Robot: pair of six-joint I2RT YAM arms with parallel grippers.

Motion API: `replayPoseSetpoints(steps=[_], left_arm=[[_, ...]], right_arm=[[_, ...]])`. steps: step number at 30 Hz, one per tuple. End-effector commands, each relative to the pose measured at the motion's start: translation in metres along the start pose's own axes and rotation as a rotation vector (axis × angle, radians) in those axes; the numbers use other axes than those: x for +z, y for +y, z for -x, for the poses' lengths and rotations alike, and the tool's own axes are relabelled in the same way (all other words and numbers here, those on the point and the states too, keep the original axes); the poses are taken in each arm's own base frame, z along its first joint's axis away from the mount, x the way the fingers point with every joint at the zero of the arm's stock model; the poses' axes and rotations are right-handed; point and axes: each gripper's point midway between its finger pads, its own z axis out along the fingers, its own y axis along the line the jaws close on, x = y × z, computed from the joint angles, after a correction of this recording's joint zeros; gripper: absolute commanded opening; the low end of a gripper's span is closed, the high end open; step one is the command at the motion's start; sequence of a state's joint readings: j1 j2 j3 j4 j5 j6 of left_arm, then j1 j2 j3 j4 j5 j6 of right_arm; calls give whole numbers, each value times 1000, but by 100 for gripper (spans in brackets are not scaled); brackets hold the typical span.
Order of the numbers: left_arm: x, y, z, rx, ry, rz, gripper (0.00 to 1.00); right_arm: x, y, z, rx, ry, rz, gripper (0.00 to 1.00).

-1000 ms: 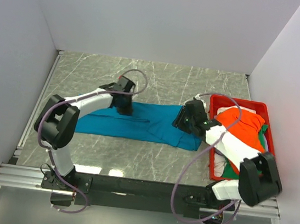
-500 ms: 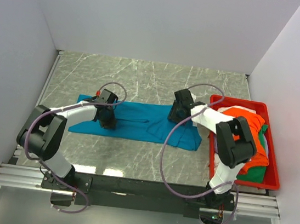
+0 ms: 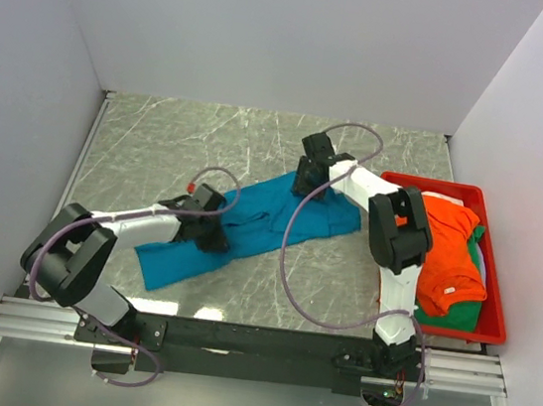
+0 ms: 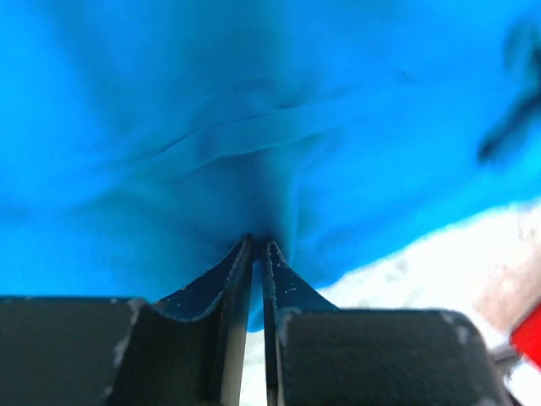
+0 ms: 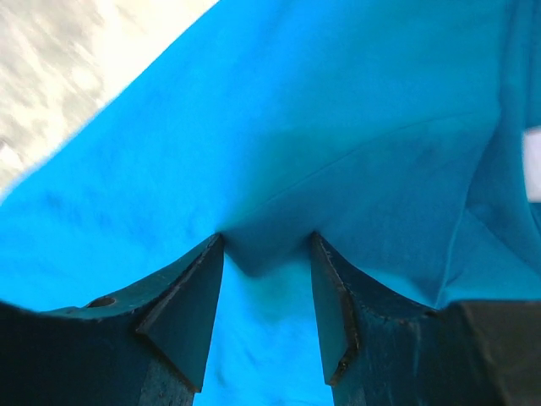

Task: Fold and stack the t-shirts
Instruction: Fold the tshirt

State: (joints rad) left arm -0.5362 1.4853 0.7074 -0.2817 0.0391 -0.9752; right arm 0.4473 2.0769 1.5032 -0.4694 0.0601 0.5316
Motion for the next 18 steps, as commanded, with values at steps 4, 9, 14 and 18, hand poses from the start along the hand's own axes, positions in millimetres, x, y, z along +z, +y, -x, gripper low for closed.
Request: replayPoseSetpoints(steps=[4, 9, 14, 18], left_arm=[[12, -39, -52, 44, 121, -46, 16], [21, -83, -55, 85, 136, -124, 16], [18, -110, -44, 169, 127, -163, 22], [2, -107, -19, 224, 37, -117, 30]], right_arm=[[14, 17, 17, -82, 44, 25, 53], [28, 32, 38, -120, 33, 46, 52], [27, 42, 65, -136, -1, 32, 54], [4, 38, 83, -101, -61, 35, 56]])
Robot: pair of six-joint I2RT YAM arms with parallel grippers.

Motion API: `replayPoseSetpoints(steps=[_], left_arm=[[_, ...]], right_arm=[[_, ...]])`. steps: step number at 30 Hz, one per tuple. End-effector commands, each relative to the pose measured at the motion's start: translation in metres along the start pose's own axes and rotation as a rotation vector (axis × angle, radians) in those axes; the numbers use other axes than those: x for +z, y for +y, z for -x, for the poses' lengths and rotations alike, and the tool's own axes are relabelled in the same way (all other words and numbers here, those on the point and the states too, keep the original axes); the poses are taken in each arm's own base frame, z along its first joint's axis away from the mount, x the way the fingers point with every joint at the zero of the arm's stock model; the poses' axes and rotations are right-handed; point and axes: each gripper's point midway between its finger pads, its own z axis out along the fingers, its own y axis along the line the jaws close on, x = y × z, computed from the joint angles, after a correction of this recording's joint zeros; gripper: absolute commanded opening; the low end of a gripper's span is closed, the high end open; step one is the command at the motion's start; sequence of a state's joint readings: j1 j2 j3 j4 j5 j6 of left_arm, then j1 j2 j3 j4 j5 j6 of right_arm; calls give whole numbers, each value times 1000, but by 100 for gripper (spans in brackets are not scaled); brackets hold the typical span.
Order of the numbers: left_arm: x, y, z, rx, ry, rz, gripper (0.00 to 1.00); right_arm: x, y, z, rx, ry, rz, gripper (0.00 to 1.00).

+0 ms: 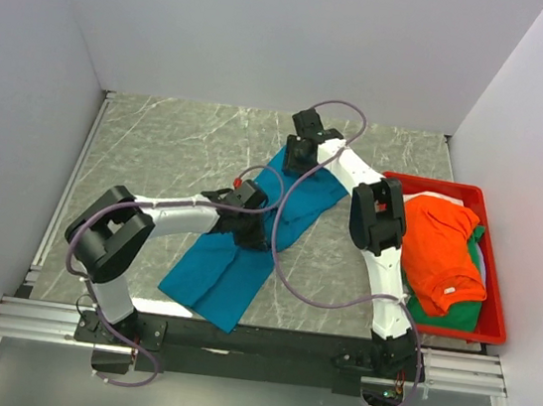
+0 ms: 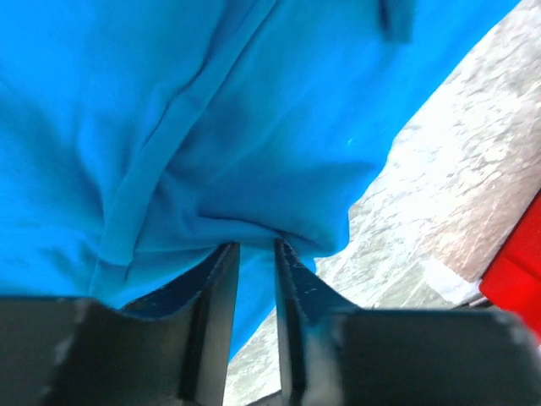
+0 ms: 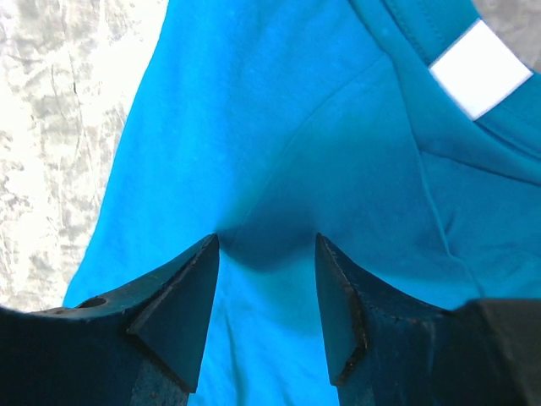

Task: Fold and stack the t-shirts
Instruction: Fold the tshirt

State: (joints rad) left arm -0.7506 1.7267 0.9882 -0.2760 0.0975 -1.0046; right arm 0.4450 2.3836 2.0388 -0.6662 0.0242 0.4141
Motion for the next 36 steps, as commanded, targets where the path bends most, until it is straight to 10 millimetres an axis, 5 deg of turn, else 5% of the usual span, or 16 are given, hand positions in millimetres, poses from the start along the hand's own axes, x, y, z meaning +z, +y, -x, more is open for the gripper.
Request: replayPoseSetpoints(steps=[1, 3, 4, 9, 13, 20, 28, 36], left_arm=[[-28, 0, 23, 82, -89, 32, 33], [-33, 14, 22, 80, -92, 58, 34], [-38, 18, 19, 78, -85, 69, 34], [-45, 52, -8, 64, -52, 110, 33], [-49, 75, -27, 72, -39, 162, 29], [-51, 87, -61, 105, 8, 174, 27], [-39, 82, -73, 132, 48, 164, 25], [-18, 41, -54, 171, 42, 102, 25]], right_arm=[[-45, -2, 34, 23, -100, 13, 57], [-52, -6, 26, 53, -99, 15, 57], [-71, 1, 36, 67, -145, 54, 57], [-83, 1, 0, 138, -122, 89, 57], [-84, -2, -25, 167, -90, 105, 56], [-59, -20, -64, 166, 0, 47, 55], [-31, -41, -57, 174, 51, -9, 54], [-10, -60, -21, 184, 53, -29, 54]])
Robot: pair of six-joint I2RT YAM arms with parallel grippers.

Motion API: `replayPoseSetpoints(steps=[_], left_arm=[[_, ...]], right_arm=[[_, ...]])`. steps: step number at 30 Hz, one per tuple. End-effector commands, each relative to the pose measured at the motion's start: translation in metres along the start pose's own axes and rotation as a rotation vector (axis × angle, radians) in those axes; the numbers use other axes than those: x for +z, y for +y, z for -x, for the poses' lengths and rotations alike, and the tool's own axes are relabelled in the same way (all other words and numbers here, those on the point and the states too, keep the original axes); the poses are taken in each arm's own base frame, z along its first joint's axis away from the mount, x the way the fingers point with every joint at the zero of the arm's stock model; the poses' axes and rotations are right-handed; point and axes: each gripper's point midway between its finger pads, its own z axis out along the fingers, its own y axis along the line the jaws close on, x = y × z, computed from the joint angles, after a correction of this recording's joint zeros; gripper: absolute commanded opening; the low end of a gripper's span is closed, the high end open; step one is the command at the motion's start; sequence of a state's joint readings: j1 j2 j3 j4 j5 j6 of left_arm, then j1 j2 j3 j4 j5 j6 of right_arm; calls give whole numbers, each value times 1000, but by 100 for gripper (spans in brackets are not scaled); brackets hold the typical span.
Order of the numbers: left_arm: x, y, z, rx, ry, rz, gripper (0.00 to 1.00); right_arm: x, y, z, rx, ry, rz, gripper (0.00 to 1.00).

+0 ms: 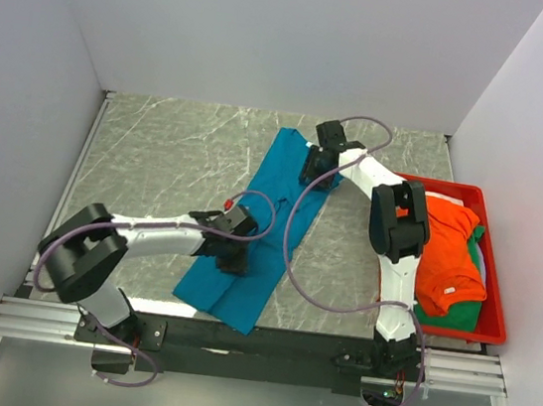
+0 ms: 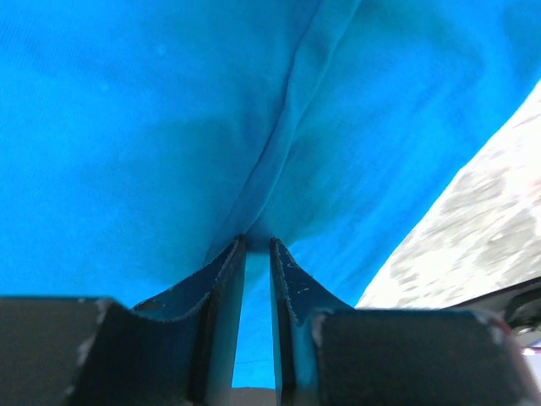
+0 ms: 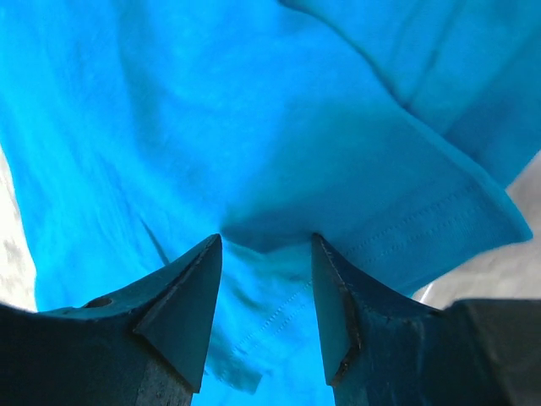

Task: Fold and stack the t-shirts
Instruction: Fold the tshirt

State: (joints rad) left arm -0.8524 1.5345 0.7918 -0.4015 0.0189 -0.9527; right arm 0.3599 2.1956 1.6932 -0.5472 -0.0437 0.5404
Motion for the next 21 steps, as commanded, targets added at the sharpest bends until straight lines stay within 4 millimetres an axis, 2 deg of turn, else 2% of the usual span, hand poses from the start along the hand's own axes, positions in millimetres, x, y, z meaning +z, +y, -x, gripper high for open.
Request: replayPoseSetpoints(steps=[1, 2, 4, 5, 6, 7, 8, 9, 11, 15, 21], left_arm=[[18, -17, 9, 37, 6, -18, 25], [18, -32, 17, 36, -4, -47, 25], [30, -43, 20, 25, 20, -61, 24], [30, -57, 28, 19, 12, -89, 24], [33, -65, 31, 9, 15, -104, 24], [41, -68, 29, 1, 38, -100, 24], [42, -78, 36, -7, 28, -119, 24], [44, -83, 37, -29, 36, -128, 24], [55, -89, 36, -56, 57, -138, 24], [61, -95, 32, -67, 88, -156, 23], [54, -91, 23, -55, 103, -170, 25]], right_arm=[[11, -12, 23, -13, 2, -33, 54], [14, -12, 27, -19, 4, -30, 54], [20, -13, 40, -15, 9, -30, 54], [22, -15, 45, -19, 7, -31, 54], [29, -18, 46, -17, 16, -36, 54], [25, -18, 59, -9, -4, -30, 54], [27, -19, 64, -12, -8, -26, 54], [33, -21, 65, -10, -1, -26, 54], [34, -21, 81, -6, -28, -11, 54], [39, -25, 90, 6, -37, 18, 54], [46, -17, 99, 19, -51, 66, 55]])
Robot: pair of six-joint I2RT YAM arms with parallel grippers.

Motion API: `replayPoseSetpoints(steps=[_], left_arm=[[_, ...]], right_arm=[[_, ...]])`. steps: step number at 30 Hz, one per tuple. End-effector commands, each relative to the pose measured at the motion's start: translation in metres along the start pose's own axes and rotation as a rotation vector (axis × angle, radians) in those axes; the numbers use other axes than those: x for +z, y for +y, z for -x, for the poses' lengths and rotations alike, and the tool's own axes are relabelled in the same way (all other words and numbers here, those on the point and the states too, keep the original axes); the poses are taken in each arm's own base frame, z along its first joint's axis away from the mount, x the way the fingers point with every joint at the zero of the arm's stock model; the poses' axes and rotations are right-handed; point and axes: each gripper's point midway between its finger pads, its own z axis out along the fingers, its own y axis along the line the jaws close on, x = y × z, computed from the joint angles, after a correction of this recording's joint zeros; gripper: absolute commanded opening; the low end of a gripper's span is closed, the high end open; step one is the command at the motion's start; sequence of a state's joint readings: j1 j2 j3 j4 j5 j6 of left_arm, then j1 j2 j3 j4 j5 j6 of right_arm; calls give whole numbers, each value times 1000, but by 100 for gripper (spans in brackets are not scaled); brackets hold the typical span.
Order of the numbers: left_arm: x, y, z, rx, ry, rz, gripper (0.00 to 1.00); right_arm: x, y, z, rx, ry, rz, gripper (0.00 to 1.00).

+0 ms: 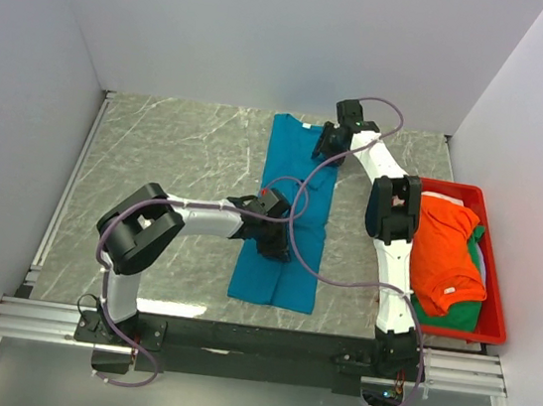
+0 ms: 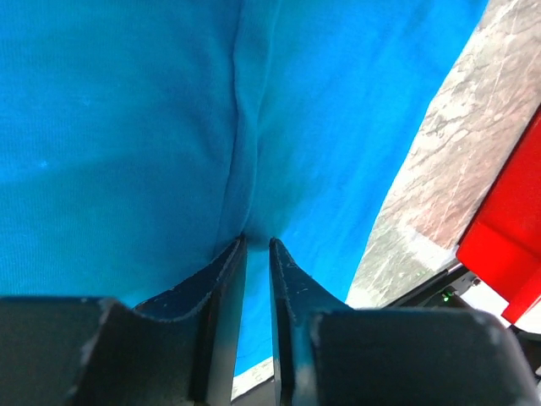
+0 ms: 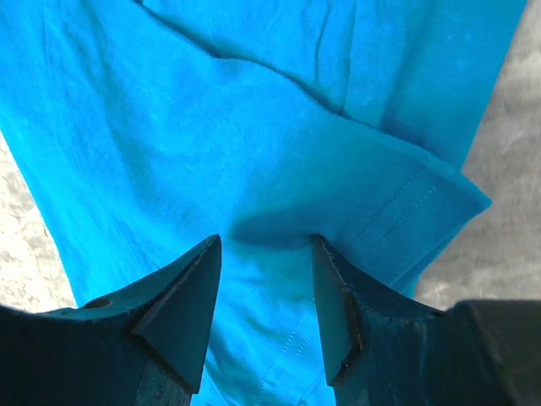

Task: Fold and stack the t-shirts
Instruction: Fold the tshirt

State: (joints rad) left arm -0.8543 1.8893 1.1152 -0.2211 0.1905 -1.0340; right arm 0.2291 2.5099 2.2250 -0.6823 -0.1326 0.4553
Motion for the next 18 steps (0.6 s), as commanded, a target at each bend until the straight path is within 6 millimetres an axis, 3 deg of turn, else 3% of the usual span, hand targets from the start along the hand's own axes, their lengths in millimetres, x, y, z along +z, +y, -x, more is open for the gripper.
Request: replayPoseSetpoints(steps=[1, 11, 16, 18], left_arm=[[4, 17, -18, 8, 46, 45, 25], [-15, -8, -25, 66, 49, -23, 33], [-39, -23, -15, 106, 0, -64, 41], [-58, -36, -7, 137, -51, -109, 50]], right_arm=[[11, -2, -1, 6, 20, 11, 55], [0, 4, 4, 2, 0, 35, 55], [-23, 15, 22, -20, -50, 60, 57], [-43, 24, 35, -30, -86, 75, 58]])
